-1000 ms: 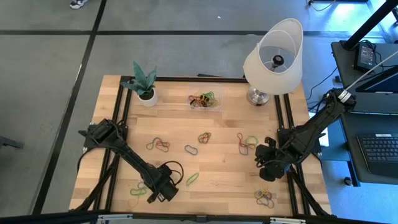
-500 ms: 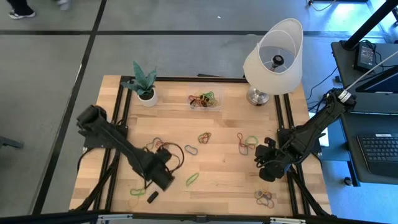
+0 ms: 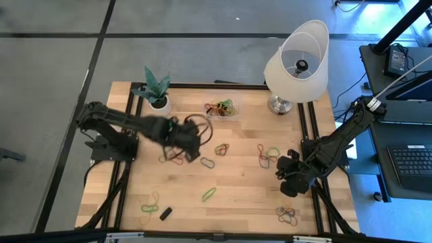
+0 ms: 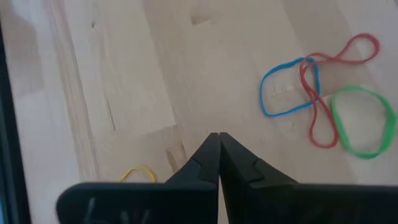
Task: Pick and place rubber bands into bin
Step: Put the blue rubber band into the transparent bin
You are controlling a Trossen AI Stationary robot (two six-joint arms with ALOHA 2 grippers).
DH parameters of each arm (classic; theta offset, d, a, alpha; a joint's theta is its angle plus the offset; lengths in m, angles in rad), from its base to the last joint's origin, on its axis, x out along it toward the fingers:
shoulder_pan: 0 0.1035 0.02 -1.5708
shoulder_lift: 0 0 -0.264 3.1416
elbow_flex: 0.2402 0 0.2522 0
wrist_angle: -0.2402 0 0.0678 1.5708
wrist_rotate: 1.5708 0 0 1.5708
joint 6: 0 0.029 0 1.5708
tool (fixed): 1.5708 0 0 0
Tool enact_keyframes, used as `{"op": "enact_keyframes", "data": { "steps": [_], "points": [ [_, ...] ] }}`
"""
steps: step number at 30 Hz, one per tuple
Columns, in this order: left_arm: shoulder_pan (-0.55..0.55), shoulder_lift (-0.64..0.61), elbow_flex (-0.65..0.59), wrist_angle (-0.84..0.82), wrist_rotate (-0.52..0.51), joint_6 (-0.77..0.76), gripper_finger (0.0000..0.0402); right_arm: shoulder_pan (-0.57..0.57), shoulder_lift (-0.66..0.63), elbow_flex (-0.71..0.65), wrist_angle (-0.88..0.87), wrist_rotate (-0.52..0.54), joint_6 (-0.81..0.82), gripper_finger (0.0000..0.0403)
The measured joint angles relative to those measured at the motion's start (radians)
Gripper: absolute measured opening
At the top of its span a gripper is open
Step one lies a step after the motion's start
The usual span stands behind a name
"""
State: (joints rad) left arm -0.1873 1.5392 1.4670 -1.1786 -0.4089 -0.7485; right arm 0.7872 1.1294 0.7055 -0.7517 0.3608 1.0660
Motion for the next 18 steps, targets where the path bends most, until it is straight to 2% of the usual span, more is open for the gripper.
{"op": "enact_keyframes", "data": {
  "steps": [3,7,12,18],
  "points": [
    [0.124,-0.001,0.000,0.124,0.013,0.211,0.0003,-0.002,0.000,0.000,0.000,0.013,0.015,0.0006],
    [0.289,-0.001,0.000,0.326,0.106,0.462,0.0003,-0.024,0.000,0.000,0.000,0.013,0.084,0.0006],
    [0.457,0.009,0.000,0.520,0.195,0.659,0.0003,-0.059,0.000,0.000,0.000,0.016,0.155,0.0006],
    [0.598,0.093,0.001,0.634,0.326,0.810,0.0003,-0.114,0.000,0.000,0.000,0.016,0.168,0.0007]
  ]
}}
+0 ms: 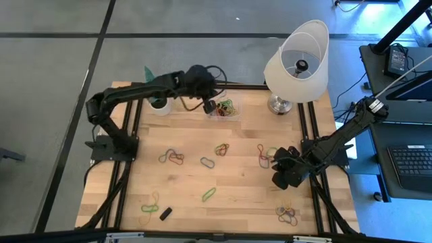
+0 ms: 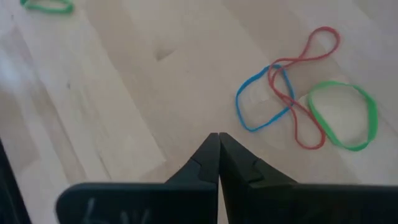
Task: Pick and place rubber bands into bin
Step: Put the blue rubber band into the transparent bin, then put the green rubber band into the transparent bin
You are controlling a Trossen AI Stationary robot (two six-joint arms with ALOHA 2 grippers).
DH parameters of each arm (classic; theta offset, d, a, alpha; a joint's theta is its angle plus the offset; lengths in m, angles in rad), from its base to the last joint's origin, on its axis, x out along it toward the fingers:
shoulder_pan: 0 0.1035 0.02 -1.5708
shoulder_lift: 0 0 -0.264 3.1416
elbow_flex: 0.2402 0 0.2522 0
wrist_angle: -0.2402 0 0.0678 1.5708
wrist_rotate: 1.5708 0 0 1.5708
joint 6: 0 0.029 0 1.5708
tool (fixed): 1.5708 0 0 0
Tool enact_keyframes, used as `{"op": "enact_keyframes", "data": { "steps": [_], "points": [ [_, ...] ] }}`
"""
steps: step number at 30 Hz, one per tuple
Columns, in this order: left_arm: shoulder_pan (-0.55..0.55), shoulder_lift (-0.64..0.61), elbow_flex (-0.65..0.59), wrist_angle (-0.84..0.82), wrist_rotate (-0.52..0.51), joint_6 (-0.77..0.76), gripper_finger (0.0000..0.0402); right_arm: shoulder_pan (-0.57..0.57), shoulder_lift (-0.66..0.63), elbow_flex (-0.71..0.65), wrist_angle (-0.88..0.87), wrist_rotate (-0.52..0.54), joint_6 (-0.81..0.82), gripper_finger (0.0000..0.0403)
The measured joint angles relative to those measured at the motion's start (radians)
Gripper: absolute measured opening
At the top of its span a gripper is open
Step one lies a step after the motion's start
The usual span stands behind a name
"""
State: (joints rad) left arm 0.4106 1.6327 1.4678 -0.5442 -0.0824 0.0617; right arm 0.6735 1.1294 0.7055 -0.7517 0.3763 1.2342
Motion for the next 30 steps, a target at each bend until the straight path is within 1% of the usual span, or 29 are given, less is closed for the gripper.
{"op": "enact_keyframes", "data": {
  "steps": [3,8,14,20,24,30],
  "points": [
    [0.034,0.070,0.000,0.043,0.008,0.071,0.0003,-0.032,0.000,0.000,0.002,0.000,0.000,0.0006],
    [0.075,0.191,0.000,0.048,0.037,0.161,0.0003,-0.087,0.000,0.000,0.016,0.000,0.000,0.0006],
    [0.102,0.297,0.000,0.057,0.038,0.185,0.0004,-0.145,0.000,0.000,0.036,-0.001,0.000,0.0006],
    [0.109,0.336,0.000,0.061,0.037,0.185,0.0006,-0.182,0.000,0.000,0.059,-0.002,0.000,0.0006],
    [0.109,0.336,0.000,0.065,0.055,0.185,0.0030,-0.195,0.000,0.000,0.066,-0.002,0.000,0.0006],
    [0.107,0.336,0.040,0.025,0.051,0.180,0.0089,-0.199,0.000,0.000,0.066,-0.002,-0.006,0.0006]
  ]
}}
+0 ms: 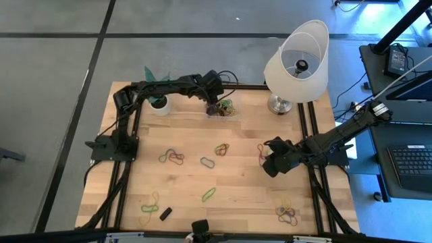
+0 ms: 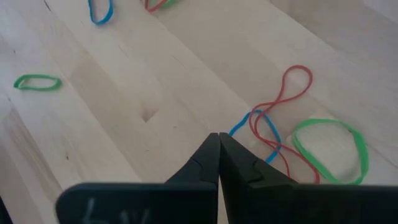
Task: Pick and place rubber bands into bin
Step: Put the green rubber band into the transparent bin
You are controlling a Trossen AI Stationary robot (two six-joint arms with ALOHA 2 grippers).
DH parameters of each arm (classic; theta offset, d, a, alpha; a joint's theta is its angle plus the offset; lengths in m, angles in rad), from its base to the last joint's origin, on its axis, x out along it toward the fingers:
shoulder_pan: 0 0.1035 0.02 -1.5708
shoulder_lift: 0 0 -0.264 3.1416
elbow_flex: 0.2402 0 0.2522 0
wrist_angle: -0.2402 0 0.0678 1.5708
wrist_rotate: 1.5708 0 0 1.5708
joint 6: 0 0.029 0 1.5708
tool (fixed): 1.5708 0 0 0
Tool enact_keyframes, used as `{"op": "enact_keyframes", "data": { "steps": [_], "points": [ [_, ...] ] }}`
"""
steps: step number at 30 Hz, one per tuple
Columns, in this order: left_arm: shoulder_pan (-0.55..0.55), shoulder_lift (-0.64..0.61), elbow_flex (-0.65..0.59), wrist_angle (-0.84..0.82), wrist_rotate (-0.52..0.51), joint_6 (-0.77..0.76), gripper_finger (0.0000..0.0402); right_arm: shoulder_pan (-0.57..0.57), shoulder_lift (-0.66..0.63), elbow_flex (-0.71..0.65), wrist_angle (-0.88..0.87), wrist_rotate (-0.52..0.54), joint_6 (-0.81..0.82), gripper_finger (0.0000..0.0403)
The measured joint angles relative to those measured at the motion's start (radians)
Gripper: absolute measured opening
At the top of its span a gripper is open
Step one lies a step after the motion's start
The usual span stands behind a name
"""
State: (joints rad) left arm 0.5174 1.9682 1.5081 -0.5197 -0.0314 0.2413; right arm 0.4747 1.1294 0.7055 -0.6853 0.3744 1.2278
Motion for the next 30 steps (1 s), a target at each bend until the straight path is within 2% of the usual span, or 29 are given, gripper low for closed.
{"op": "enact_keyframes", "data": {
  "steps": [5,9,13,19,23,25,30],
  "points": [
    [-0.007,0.000,0.083,-0.077,0.000,-0.002,0.0117,0.000,0.000,0.000,0.000,0.000,-0.004,0.0007],
    [-0.035,0.000,0.162,-0.190,-0.002,-0.071,0.0116,0.000,0.000,0.000,0.000,0.000,-0.006,0.0006],
    [-0.097,-0.011,0.189,-0.273,-0.002,-0.178,0.0088,0.000,0.000,0.000,0.000,0.000,-0.031,0.0007],
    [-0.251,-0.032,0.187,-0.323,0.007,-0.277,0.0010,0.000,0.000,0.000,0.001,0.000,-0.120,0.0007],
    [-0.368,-0.038,0.185,-0.330,0.009,-0.325,0.0002,0.000,0.001,0.000,0.001,0.001,-0.300,0.0007],
    [-0.421,-0.038,0.185,-0.344,0.050,-0.312,0.0001,0.000,0.001,0.000,0.002,0.000,-0.386,0.0007],
    [-0.537,-0.039,0.144,-0.343,0.051,-0.401,0.0001,-0.027,0.001,0.000,-0.030,-0.002,-0.392,0.0007]
  ]
}}
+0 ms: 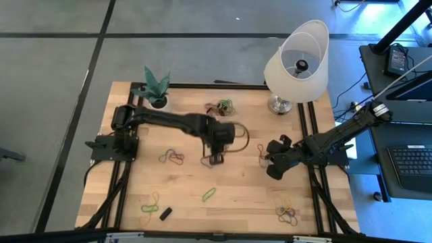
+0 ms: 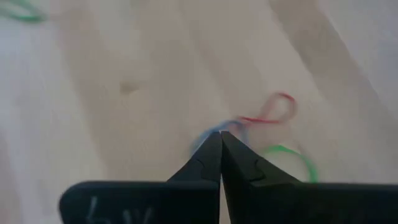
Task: Pick and place rubber bands into bin
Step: Put the green rubber band into the transparent bin
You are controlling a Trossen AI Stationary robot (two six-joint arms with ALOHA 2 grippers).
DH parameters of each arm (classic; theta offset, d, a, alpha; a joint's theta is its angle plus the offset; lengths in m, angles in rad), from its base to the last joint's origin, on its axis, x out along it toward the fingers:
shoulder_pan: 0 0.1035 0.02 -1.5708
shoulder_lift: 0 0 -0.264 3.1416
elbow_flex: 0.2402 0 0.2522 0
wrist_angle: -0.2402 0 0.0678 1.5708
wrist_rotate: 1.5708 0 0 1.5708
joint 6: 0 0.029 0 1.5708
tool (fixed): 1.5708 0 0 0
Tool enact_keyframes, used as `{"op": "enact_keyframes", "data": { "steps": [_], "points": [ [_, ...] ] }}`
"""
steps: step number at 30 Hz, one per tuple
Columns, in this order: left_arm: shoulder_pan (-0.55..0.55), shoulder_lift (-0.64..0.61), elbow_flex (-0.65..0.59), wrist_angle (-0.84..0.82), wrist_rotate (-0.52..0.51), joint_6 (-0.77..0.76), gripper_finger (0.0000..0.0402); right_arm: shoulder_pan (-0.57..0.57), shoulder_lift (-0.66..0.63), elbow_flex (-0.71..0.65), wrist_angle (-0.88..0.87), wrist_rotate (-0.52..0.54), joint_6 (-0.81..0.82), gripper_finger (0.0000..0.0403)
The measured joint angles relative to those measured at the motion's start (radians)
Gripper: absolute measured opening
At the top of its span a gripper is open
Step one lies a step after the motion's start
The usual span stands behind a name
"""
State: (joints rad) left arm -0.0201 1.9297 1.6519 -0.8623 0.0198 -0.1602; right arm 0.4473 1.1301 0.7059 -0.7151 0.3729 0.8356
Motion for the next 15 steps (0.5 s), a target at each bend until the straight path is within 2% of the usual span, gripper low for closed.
{"op": "enact_keyframes", "data": {
  "steps": [7,10,15],
  "points": [
    [-0.146,-0.006,-0.123,0.117,-0.061,-0.209,0.0002,-0.121,0.000,0.000,-0.182,-0.036,0.115,0.0022],
    [-0.210,-0.006,-0.162,0.194,-0.106,-0.282,0.0001,-0.179,0.000,-0.010,-0.194,-0.076,0.108,0.0044],
    [-0.304,-0.006,-0.175,0.201,-0.184,-0.388,0.0002,-0.261,0.000,-0.074,-0.189,-0.157,0.108,0.0089]
  ]
}}
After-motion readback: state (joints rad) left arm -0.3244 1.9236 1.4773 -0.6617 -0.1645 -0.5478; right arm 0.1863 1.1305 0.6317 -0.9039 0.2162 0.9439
